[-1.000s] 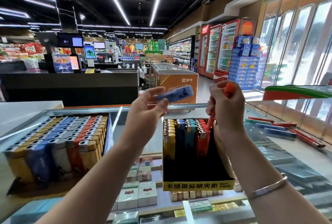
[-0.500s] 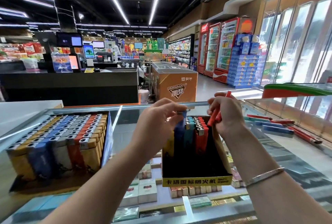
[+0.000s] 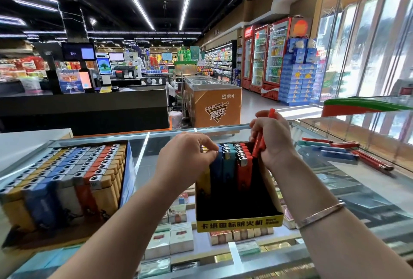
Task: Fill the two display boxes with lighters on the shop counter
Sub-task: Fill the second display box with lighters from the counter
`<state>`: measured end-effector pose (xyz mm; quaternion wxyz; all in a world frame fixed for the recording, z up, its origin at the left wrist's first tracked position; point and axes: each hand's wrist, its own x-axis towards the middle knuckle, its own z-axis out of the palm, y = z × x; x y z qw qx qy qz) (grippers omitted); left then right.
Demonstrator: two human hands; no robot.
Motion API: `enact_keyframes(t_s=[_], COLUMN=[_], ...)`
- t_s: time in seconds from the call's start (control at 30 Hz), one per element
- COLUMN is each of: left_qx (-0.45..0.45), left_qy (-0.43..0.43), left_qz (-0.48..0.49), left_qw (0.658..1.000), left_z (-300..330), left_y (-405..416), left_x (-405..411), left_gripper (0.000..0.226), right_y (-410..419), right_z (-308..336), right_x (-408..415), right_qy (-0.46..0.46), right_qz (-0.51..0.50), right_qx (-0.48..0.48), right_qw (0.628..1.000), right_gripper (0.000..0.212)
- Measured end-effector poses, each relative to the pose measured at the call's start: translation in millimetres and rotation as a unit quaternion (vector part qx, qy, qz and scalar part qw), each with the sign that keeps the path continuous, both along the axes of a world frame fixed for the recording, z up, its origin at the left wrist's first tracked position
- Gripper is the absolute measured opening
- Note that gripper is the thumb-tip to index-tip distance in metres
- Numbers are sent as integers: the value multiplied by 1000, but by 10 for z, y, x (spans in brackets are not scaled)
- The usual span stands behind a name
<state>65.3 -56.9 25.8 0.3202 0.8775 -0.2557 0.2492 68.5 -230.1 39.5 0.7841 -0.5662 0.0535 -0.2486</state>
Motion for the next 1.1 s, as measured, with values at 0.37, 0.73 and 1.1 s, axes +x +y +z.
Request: enact_keyframes(t_s=[0.37,0.73,1.1], left_qx=[61,-85,-217], left_qy=[26,30,154], left_qz=[-26,-118,-198], left_qw=[997,989,943], left_z=[24,51,76], left_y=[54,-6,-6], left_x=[-39,-137,-122], left_gripper=[19,52,28], right_y=[-53,37,185], right_z=[66,99,57], right_x=[-14,-72,-114], right_qy=[-29,-108,-175], right_qz=[-74,98,167], right_qx=[-28,-5,-222], right_qw=[996,989,945], right_gripper=[13,14,12])
